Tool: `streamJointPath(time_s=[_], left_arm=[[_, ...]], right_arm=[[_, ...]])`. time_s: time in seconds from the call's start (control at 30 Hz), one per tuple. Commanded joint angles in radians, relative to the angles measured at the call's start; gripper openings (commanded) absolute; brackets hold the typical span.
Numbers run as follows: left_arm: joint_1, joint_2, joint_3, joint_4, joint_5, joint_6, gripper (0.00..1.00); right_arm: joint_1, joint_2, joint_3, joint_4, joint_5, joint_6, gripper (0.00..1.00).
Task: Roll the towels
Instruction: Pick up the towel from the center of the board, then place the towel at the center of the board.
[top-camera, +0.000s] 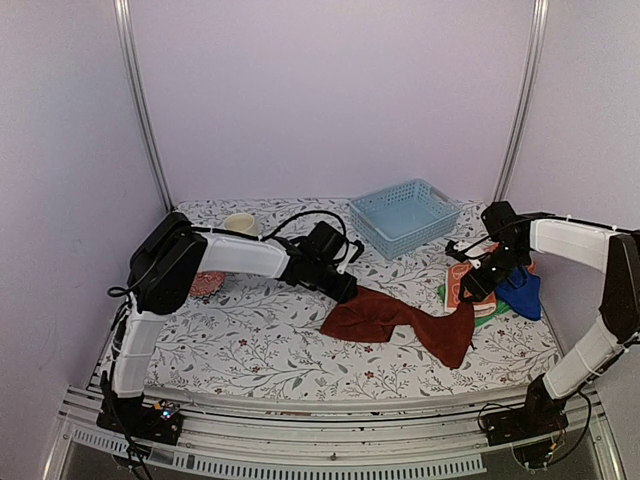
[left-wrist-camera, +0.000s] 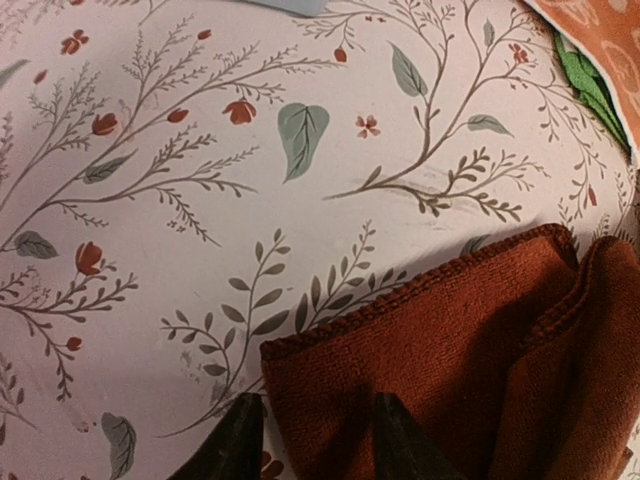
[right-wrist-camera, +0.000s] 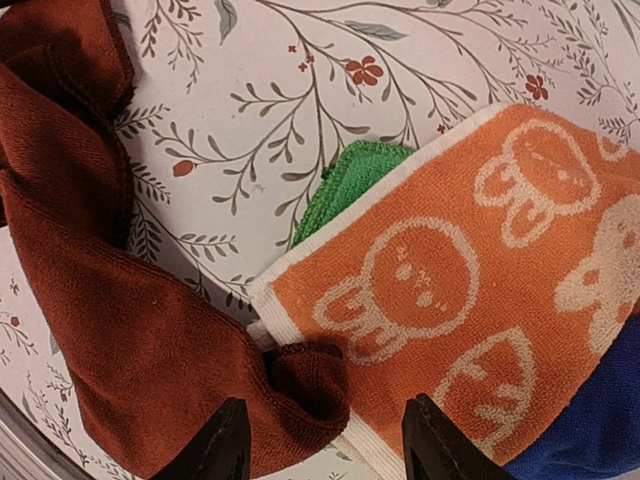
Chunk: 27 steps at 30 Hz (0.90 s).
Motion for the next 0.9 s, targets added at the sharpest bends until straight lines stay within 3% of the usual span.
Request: streamJointPath(time_s=[0.0,0.17,0.27,0.3,0.47,0.53,0.67,0.87], left_arm=[[-0.002,0.028,0.035,-0.026,-0.001,0.016,0.33],[-0.003,0.034,0.034,-0.024,0.011,0.014,0.18],[-0.002,0.038,0.034,-0.023,0.016,0.016,0.04],[-0.003,0.037,0.034,-0.024,0.016,0.016,0.00],[0.002,0.002,0.015,-0.016,-0.018,0.020,0.00],[0.015,-0.045,-0.007,-0.004,-0.051,0.026,0.00],[0.083,-0.189,-0.061,0.018,-0.082,0.034,0.00],[0.202,-0.500,-0.076,0.001,-0.180,0.114,0.00]], right_arm=[[-0.010,0.044,-0.017,0.005,0.045,0.043,0.54],[-0.017,0.058,-0.027,-0.015,0.031,0.043,0.51],[-0.019,0.065,-0.036,-0.034,0.013,0.039,0.45],[-0.019,0.064,-0.040,-0.038,0.004,0.037,0.40],[-0.019,0.052,-0.032,-0.045,-0.028,0.027,0.10],[-0.019,0.051,0.002,-0.048,-0.038,0.023,0.05],[-0.019,0.076,0.147,-0.058,-0.072,0.026,0.02],[-0.019,0.137,0.629,-0.135,-0.184,0.028,0.02]])
